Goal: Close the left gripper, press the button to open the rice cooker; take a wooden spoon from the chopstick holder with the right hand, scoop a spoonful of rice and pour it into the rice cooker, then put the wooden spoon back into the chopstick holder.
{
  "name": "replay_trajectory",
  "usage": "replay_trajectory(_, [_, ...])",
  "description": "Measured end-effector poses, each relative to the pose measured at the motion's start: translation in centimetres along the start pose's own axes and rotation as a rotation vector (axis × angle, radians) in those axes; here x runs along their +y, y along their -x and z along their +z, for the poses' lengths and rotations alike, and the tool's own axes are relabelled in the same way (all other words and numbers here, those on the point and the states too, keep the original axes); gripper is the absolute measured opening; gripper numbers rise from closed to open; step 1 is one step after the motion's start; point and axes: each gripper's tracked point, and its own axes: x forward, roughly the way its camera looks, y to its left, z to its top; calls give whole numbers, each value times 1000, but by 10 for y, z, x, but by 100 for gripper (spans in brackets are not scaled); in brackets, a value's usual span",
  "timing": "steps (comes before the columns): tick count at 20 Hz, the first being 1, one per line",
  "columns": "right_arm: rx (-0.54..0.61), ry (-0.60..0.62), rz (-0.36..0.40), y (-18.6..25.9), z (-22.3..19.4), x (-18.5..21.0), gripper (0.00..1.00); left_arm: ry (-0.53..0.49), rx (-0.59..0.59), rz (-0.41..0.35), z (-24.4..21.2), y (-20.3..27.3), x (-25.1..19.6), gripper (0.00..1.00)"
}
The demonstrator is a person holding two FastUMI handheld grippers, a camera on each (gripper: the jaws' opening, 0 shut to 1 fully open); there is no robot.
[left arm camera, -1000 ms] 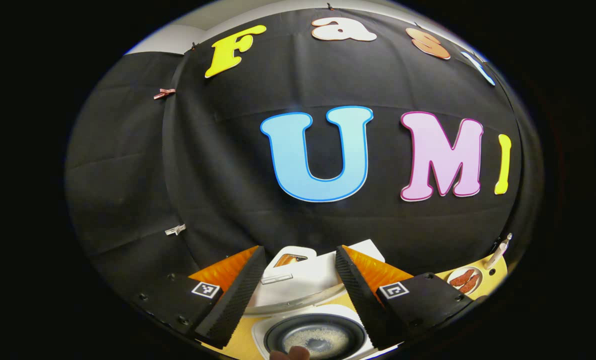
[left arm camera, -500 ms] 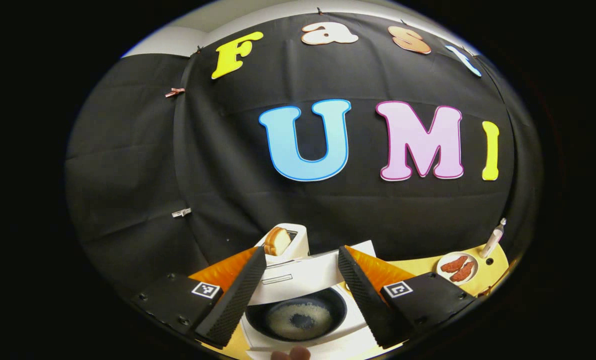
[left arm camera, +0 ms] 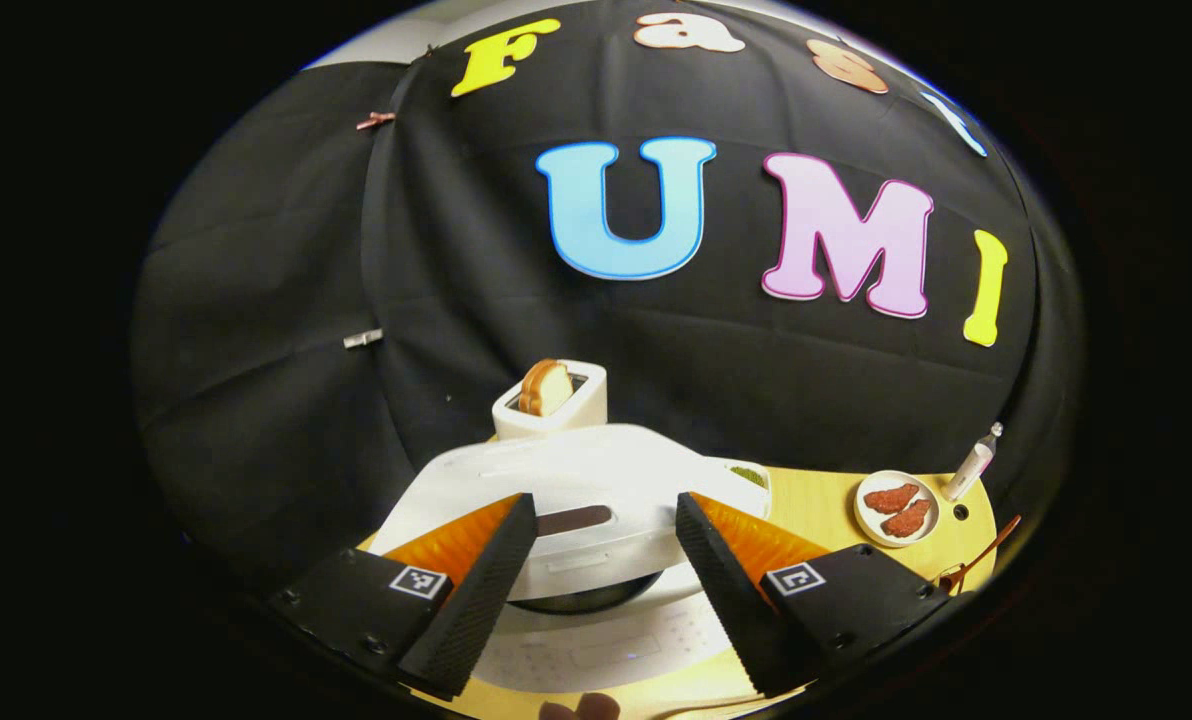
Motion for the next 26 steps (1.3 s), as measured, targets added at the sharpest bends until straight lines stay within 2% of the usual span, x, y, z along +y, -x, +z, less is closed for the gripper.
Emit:
replay_trajectory(2, [7,-5,0,1,-2,-2,99,-15,12,-14,-7,-1,-1,100])
replay_trajectory(7, [8,-7,-4,5,-4,-5,98,106,151,-9,-43,-8,4,99])
replay_trajectory(9, [10,-3,-6,8,-7,-6,99,117,180,-9,-52,-10,3,96])
replay_trajectory(15, [23,-21,-13,12,-12,-13,99,0,244,38,-78,-18,-2,95])
replay_trajectory(17, [25,-24,-19,13,-14,-14,99,20,247,51,-77,-18,-3,96])
replay_trajectory(18, [25,-28,-19,14,-15,-15,99,27,243,56,-75,-19,-5,93])
replay_trajectory(19, [27,-31,-19,15,-16,-15,99,20,241,61,-79,-19,-4,96])
replay_trajectory(22, [30,-35,-9,18,-19,-11,99,-3,218,75,-76,-19,-5,97])
replay_trajectory(24, [30,-28,2,19,-20,-8,99,-20,206,69,-74,-18,-2,96])
replay_trajectory(26, [28,-17,8,19,-19,-7,99,16,206,54,-72,-15,-1,94])
